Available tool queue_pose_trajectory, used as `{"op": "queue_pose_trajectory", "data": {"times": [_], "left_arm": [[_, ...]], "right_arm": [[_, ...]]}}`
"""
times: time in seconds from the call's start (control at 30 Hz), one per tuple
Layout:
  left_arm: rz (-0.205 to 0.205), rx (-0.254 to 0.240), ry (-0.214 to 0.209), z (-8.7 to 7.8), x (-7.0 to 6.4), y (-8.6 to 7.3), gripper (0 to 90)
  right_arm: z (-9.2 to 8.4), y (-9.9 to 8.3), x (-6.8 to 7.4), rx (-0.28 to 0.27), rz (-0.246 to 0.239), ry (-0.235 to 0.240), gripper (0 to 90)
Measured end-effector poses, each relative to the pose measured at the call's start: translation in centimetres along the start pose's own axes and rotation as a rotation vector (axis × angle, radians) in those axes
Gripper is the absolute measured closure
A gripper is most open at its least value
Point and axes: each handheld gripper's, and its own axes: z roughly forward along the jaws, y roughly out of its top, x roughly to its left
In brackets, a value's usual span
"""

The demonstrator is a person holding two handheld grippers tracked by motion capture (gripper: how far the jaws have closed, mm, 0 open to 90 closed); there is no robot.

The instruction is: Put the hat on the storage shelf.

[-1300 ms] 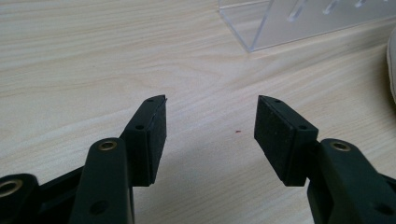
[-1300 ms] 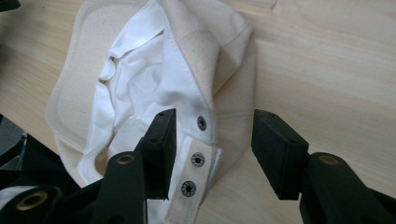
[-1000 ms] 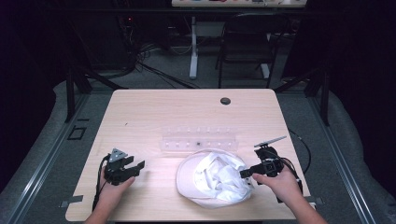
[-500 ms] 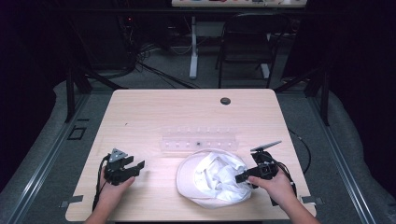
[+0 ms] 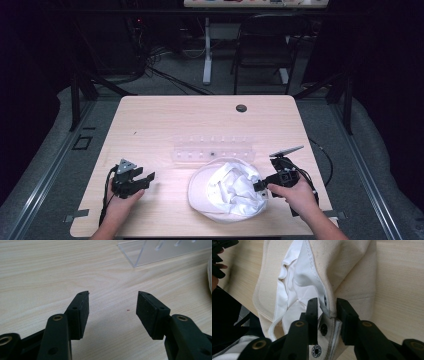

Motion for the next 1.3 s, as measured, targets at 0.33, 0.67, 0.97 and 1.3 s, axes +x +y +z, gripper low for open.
{"op": "queue_pose_trajectory", "data": {"times": [0.33,0.67,0.97,1.3], "left_arm": [[0.0,-0.002,0.003,0.0,0.0,0.0,44.5],[0.004,-0.001,0.005,-0.1,0.0,0.0,44.5],[0.006,-0.001,0.006,0.0,-0.1,0.0,44.5],[0.007,0.004,0.007,0.0,0.0,0.0,44.5]], "right_arm": [[-0.5,0.7,0.9,0.052,-0.035,-0.072,80.7],[-1.4,1.8,2.1,0.045,-0.048,-0.183,81.4],[-2.2,2.6,3.3,0.061,-0.066,-0.243,81.7],[-3.4,3.6,4.6,0.063,-0.067,-0.31,81.8]]}}
